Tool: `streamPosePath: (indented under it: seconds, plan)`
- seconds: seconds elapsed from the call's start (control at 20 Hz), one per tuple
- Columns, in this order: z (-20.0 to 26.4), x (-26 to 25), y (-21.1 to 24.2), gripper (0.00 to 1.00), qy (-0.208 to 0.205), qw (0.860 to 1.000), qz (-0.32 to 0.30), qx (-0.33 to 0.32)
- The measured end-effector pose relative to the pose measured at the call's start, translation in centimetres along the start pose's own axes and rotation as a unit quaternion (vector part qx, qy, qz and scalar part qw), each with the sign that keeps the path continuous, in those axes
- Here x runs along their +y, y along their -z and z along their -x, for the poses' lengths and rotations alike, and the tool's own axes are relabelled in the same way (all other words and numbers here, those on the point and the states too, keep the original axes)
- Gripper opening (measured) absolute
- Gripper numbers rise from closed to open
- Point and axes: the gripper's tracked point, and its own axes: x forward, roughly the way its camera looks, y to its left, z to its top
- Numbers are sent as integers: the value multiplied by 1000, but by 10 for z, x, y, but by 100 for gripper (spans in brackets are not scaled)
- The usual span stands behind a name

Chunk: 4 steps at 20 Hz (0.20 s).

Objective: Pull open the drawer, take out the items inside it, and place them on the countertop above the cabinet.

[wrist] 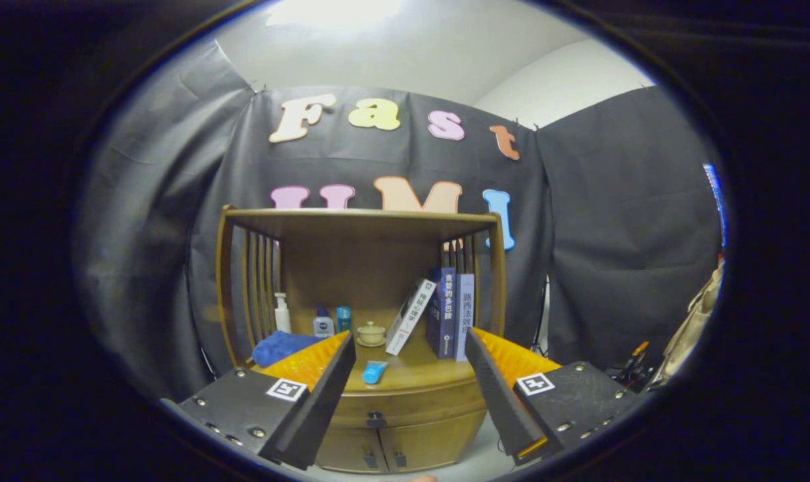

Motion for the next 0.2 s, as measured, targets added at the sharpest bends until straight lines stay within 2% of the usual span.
streamPosePath:
  seconds: [0.2]
  plan:
    - [18, -17, -11, 98, 25, 1000, 4, -10]
